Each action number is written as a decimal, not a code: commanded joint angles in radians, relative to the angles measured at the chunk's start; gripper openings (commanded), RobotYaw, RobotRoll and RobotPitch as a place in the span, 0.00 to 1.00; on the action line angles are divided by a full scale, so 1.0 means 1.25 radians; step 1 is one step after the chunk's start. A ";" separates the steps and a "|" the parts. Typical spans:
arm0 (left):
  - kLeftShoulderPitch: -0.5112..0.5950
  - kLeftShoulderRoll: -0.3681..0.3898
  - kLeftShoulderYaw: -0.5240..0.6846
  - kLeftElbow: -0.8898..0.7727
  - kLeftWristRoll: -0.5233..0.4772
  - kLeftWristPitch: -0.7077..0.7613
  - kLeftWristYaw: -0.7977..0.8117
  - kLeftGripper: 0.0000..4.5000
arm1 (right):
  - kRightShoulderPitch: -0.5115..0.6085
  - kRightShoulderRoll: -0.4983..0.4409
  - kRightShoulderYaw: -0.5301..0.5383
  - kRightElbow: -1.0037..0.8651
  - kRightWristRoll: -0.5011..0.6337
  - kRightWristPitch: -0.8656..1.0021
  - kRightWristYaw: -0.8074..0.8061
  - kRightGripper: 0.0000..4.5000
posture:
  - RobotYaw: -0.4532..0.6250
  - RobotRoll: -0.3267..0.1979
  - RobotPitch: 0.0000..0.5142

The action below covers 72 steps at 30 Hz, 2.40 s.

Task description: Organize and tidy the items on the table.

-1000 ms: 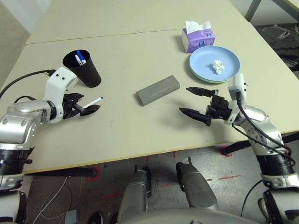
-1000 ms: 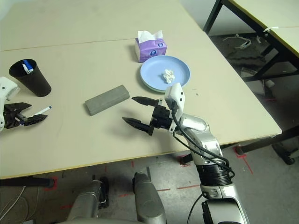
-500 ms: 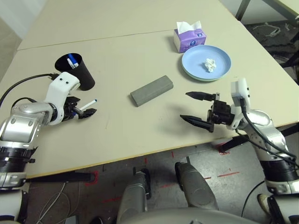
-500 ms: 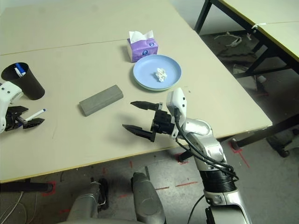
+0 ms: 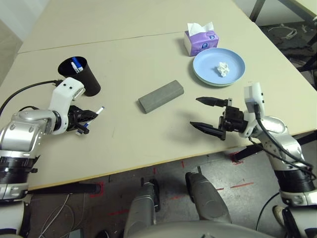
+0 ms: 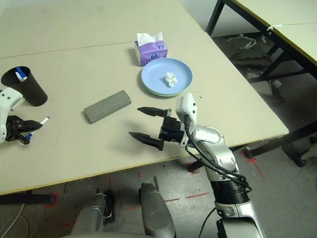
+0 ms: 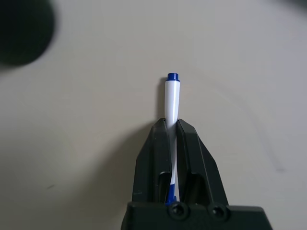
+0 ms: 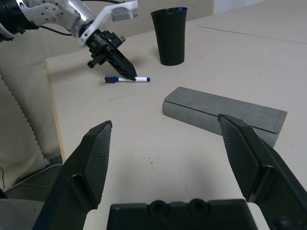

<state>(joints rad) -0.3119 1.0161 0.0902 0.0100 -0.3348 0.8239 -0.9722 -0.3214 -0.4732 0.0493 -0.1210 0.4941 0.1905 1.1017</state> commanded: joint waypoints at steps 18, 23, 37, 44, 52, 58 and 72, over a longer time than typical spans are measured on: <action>-0.031 -0.217 0.378 -0.083 -0.230 -0.190 0.149 0.00 | -0.031 0.020 0.016 0.049 -0.007 -0.032 0.026 1.00 | 0.18 0.62 0.40; -0.074 -0.250 0.411 -0.010 -0.186 -0.326 0.247 0.00 | -0.046 0.031 0.008 0.077 -0.015 -0.041 0.011 1.00 | 0.19 0.62 0.40; -0.324 -0.277 0.325 0.268 -0.099 -0.594 0.321 0.00 | -0.059 0.039 -0.006 0.118 -0.083 -0.063 -0.108 1.00 | 0.15 0.62 0.38; -0.400 -0.285 0.293 0.464 -0.062 -0.732 0.294 0.00 | -0.034 0.023 -0.007 0.089 -0.083 -0.058 -0.112 1.00 | 0.13 0.62 0.38; -0.445 -0.302 0.271 0.659 -0.033 -0.842 0.271 0.00 | -0.015 0.014 -0.008 0.058 -0.075 -0.045 -0.112 1.00 | 0.11 0.62 0.39; -0.473 -0.313 0.260 0.752 -0.022 -0.883 0.263 0.00 | -0.008 0.014 -0.007 0.044 -0.074 -0.039 -0.113 1.00 | 0.11 0.62 0.39; -0.446 -0.325 0.255 0.757 -0.029 -0.868 0.264 0.17 | -0.010 0.008 -0.008 0.036 -0.070 -0.036 -0.103 1.00 | 0.11 0.62 0.40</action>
<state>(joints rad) -0.8961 0.6131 0.4127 0.9657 -0.3754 -0.2777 -0.6411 -0.3399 -0.4546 0.0424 -0.0681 0.3995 0.1413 0.9645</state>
